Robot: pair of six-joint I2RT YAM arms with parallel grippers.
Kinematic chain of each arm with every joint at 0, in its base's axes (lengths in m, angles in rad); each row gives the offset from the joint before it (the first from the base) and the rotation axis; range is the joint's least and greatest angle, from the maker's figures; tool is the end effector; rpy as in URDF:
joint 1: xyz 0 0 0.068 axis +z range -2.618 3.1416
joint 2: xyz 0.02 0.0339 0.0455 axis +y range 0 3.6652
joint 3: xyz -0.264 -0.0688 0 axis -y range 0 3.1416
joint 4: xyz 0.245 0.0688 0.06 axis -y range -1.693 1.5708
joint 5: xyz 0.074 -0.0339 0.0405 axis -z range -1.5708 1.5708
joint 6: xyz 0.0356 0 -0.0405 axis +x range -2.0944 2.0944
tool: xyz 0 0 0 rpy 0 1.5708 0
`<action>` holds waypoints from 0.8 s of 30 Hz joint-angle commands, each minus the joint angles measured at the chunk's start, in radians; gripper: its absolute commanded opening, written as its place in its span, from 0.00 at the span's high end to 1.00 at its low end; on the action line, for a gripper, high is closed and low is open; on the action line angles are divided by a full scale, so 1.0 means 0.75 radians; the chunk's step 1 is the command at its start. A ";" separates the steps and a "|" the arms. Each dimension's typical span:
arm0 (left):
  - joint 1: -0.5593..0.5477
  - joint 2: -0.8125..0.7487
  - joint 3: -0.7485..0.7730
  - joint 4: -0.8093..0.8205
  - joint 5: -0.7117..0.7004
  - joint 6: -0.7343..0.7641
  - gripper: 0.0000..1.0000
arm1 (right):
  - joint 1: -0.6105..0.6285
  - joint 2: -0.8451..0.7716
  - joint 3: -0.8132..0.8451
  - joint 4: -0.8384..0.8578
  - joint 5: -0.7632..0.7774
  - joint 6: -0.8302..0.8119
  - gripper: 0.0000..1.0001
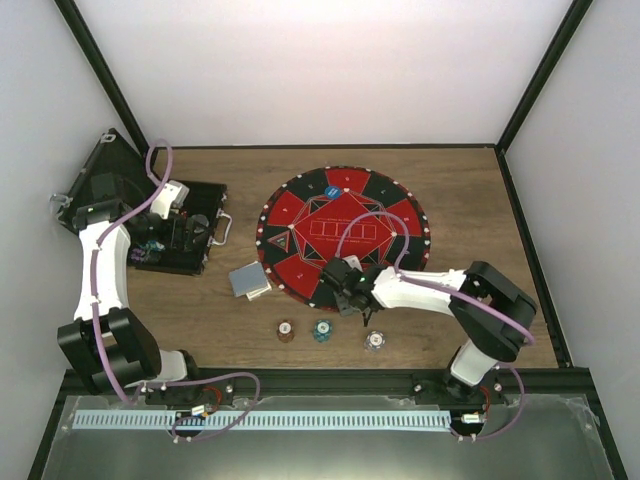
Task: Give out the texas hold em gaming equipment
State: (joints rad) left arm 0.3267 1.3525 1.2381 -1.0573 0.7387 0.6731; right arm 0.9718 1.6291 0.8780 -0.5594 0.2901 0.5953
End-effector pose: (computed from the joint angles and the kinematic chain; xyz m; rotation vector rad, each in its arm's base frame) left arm 0.2464 0.0582 0.3104 0.5958 2.3206 -0.5800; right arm 0.1681 0.2282 0.1492 -0.4637 2.7155 -0.0306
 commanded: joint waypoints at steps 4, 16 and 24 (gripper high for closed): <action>-0.004 -0.007 0.037 -0.043 0.015 0.080 0.00 | -0.166 -0.026 -0.079 -0.019 0.028 0.004 0.70; -0.006 0.009 0.044 -0.114 0.020 0.168 0.00 | -0.454 -0.032 -0.087 0.027 0.029 -0.075 0.74; -0.081 0.019 -0.007 -0.211 -0.080 0.337 0.00 | -0.516 -0.060 -0.027 0.011 0.014 -0.113 0.72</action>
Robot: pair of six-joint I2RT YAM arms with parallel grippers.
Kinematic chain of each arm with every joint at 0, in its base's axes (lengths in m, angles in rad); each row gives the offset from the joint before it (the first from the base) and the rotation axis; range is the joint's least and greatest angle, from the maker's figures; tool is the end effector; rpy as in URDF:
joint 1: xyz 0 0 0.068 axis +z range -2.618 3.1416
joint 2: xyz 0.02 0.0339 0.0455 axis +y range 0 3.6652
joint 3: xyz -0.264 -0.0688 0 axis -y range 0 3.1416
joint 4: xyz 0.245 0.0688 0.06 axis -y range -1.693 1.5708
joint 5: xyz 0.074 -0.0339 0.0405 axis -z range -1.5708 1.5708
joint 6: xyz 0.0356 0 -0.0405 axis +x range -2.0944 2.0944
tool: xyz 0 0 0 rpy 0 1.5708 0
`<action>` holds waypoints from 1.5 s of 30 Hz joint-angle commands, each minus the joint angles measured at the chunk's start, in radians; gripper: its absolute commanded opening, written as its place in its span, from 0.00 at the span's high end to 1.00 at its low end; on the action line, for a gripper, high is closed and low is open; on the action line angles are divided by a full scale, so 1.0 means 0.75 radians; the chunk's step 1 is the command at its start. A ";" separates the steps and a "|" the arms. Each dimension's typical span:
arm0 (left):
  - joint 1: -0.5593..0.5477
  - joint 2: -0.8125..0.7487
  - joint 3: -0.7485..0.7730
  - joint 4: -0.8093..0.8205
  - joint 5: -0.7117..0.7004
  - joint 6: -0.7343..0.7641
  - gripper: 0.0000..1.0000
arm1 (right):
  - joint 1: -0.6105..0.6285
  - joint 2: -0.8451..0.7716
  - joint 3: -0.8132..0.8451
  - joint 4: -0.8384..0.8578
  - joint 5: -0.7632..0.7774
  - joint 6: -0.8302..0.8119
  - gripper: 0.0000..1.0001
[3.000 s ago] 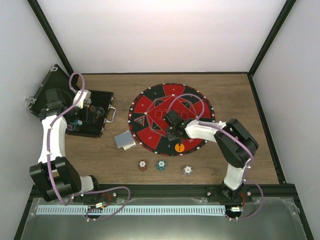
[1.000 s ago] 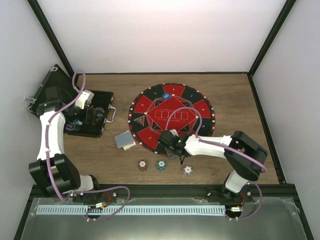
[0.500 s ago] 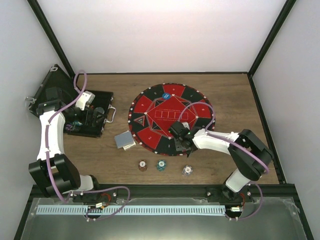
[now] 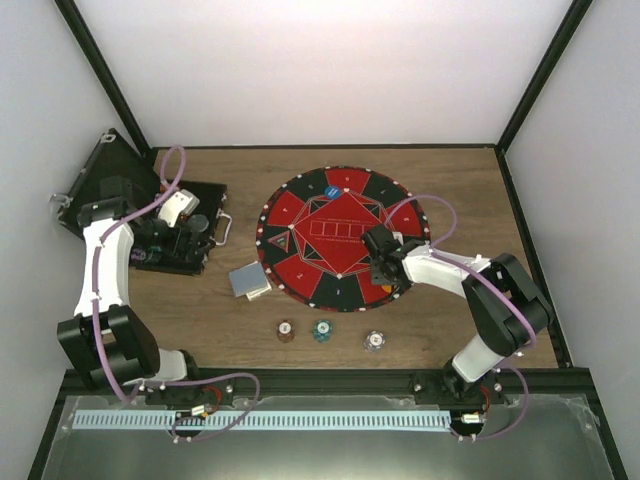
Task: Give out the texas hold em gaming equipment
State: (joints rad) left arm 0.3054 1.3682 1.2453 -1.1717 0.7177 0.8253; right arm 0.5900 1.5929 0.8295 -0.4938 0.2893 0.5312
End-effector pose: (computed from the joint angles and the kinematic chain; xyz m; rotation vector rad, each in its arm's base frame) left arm 0.2406 0.0513 0.3046 0.7586 2.3517 -0.5978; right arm 0.2364 0.1461 0.1485 -0.0174 2.7233 -0.1070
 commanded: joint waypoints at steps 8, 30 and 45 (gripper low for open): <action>-0.242 -0.083 -0.225 0.059 -0.201 0.268 0.00 | 0.031 -0.108 0.223 -0.075 -0.234 -0.066 0.33; -0.574 0.029 -0.473 0.399 -0.551 0.395 0.00 | 0.087 -0.283 0.142 0.071 -0.668 -0.054 0.00; -0.683 0.094 -0.529 0.500 -0.663 0.325 0.00 | 0.093 -0.345 0.111 0.053 -0.667 -0.044 0.00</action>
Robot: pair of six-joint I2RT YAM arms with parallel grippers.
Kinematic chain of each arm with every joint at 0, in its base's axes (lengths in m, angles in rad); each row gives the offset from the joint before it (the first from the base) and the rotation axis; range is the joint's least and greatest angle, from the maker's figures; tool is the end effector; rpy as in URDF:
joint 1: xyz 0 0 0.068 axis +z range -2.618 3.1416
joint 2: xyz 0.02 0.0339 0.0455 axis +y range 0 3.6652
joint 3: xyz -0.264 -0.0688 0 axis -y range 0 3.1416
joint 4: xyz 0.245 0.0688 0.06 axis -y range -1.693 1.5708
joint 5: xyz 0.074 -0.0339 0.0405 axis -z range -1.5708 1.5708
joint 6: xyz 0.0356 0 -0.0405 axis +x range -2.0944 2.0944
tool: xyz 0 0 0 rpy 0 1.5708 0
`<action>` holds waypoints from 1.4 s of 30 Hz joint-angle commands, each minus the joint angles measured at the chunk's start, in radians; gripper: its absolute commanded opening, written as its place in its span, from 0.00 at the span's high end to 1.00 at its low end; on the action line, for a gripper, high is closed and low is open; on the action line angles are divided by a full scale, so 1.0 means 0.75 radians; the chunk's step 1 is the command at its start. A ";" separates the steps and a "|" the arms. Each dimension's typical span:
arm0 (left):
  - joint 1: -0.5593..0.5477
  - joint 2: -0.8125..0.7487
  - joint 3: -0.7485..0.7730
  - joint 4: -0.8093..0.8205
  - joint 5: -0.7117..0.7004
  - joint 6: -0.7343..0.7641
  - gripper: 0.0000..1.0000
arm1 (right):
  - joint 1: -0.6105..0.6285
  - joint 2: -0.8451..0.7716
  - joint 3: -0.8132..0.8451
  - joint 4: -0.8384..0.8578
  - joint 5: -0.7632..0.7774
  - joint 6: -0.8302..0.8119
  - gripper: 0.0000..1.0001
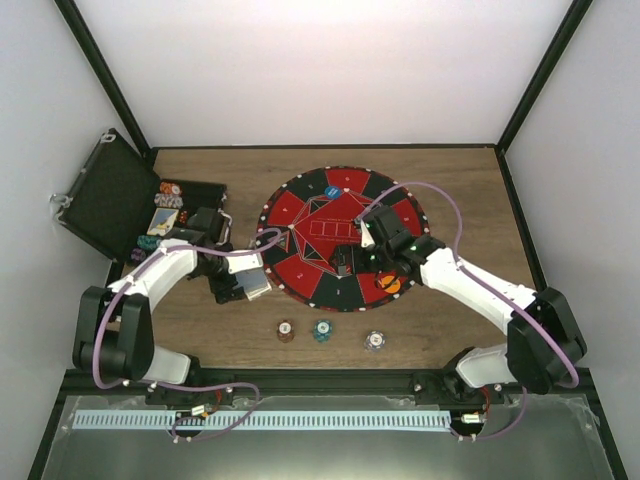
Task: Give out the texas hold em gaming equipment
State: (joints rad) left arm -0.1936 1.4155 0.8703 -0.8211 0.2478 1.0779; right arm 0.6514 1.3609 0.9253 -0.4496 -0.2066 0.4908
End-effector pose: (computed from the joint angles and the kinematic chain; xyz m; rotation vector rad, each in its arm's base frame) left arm 0.2356 -0.0551 0.1923 1.7188 2.2679 -0.1954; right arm 0.2193 0.1764 0.2385 -0.3020 2.5630 0.7225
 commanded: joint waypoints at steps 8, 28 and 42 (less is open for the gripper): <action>-0.023 0.044 -0.050 0.059 -0.059 -0.024 0.00 | 0.011 -0.045 -0.017 -0.015 -0.007 0.007 0.00; -0.040 0.099 -0.116 0.202 -0.142 -0.033 0.00 | 0.013 -0.065 -0.017 -0.015 -0.029 0.011 0.00; -0.043 0.177 -0.107 0.277 -0.167 -0.002 0.00 | 0.013 -0.075 -0.035 -0.007 -0.033 0.019 0.01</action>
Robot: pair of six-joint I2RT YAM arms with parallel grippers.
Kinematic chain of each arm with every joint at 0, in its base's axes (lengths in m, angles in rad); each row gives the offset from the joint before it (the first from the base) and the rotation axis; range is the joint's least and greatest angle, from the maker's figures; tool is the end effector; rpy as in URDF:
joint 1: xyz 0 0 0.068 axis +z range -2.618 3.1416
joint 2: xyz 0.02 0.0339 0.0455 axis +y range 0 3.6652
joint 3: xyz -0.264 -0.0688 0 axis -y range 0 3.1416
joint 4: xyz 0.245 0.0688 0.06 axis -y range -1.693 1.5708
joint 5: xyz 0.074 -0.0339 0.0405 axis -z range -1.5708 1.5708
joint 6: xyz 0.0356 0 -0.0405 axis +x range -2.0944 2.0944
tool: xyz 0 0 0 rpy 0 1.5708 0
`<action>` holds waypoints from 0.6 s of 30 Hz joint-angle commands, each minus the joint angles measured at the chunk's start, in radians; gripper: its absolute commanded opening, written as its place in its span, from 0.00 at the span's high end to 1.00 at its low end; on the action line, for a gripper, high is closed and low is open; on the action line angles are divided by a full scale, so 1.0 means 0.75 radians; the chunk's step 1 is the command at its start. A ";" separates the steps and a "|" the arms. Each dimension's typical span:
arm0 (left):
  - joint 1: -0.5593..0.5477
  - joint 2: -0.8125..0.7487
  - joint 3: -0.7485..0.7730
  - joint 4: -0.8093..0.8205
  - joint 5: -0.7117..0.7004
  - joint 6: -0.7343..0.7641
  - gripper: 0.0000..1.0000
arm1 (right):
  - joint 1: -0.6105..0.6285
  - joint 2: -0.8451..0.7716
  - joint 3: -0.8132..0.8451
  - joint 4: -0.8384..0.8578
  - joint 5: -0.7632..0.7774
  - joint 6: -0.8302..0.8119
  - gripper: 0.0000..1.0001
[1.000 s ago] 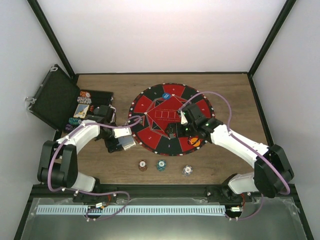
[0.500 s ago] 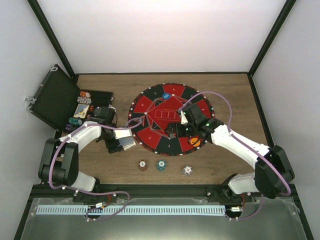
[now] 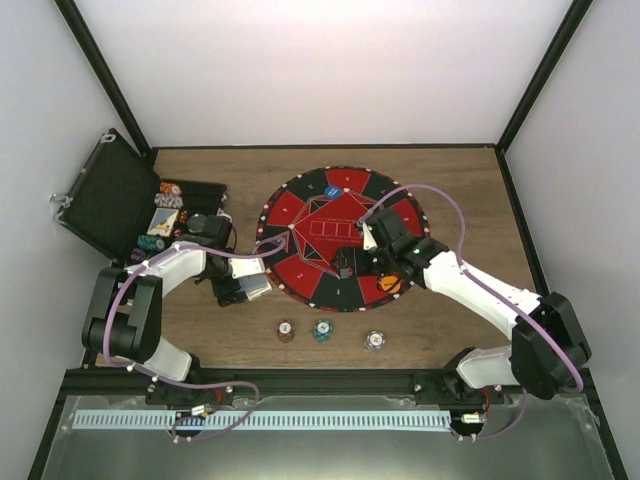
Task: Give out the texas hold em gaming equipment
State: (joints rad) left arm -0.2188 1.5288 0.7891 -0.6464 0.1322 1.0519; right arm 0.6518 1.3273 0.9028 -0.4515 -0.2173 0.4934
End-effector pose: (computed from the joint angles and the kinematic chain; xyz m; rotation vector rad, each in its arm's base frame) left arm 0.2434 -0.0589 0.1490 1.7466 2.3386 -0.0673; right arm 0.2131 0.1723 0.2399 -0.3048 2.5565 0.7406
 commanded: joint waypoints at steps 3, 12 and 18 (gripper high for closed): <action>-0.009 0.035 -0.003 0.056 -0.007 0.051 0.00 | 0.013 -0.028 -0.008 0.002 -0.021 0.019 0.01; -0.009 0.034 -0.040 0.070 -0.013 0.114 0.00 | 0.013 -0.021 -0.012 0.022 -0.041 0.027 0.03; -0.009 0.026 -0.039 0.079 0.001 0.118 0.00 | 0.013 -0.009 -0.015 0.035 -0.062 0.031 0.07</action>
State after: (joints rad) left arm -0.2188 1.5322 0.7887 -0.6357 0.1432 1.1065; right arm 0.6518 1.3270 0.8955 -0.4404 -0.2417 0.5133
